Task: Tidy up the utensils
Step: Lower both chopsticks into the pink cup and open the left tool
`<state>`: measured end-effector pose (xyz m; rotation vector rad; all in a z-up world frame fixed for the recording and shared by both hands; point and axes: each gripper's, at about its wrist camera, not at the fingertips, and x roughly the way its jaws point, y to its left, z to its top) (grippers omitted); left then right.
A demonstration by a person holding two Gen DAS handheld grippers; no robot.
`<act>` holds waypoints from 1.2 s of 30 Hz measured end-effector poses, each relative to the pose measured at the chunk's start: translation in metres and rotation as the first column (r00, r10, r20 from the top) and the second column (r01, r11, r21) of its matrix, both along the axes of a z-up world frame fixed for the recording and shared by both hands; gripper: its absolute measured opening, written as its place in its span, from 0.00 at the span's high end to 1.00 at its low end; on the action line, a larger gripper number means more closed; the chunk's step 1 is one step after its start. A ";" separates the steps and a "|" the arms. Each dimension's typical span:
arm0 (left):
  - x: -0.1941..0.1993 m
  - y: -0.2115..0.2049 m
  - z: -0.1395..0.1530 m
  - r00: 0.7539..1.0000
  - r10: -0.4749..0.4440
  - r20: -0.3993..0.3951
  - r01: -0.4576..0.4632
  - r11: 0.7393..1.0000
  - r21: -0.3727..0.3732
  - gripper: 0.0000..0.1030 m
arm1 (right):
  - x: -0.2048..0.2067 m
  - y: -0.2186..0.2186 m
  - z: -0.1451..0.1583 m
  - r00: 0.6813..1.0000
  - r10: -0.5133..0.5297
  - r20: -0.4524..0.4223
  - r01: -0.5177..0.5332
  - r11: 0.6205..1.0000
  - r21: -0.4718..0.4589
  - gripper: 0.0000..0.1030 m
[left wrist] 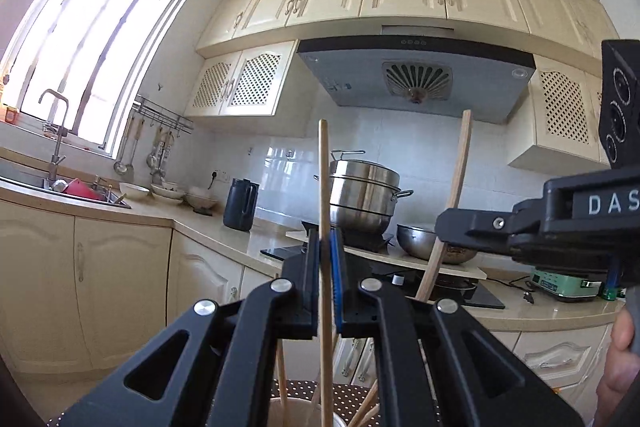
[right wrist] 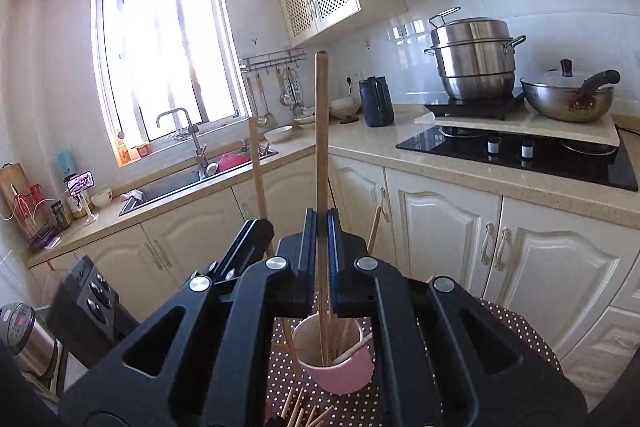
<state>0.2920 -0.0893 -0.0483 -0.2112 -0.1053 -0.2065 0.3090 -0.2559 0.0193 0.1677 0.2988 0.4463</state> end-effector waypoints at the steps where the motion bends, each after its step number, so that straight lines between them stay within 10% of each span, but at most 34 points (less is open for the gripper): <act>1: 0.003 -0.001 -0.001 1.000 -0.001 -0.007 0.001 1.000 0.002 0.94 | 0.002 0.000 0.000 1.000 -0.002 0.004 0.002 1.000 -0.003 0.94; 36: 0.011 0.007 0.000 0.998 0.032 -0.053 -0.031 0.999 0.035 0.94 | 0.024 0.017 -0.038 0.995 0.020 -0.101 -0.025 0.999 -0.046 0.94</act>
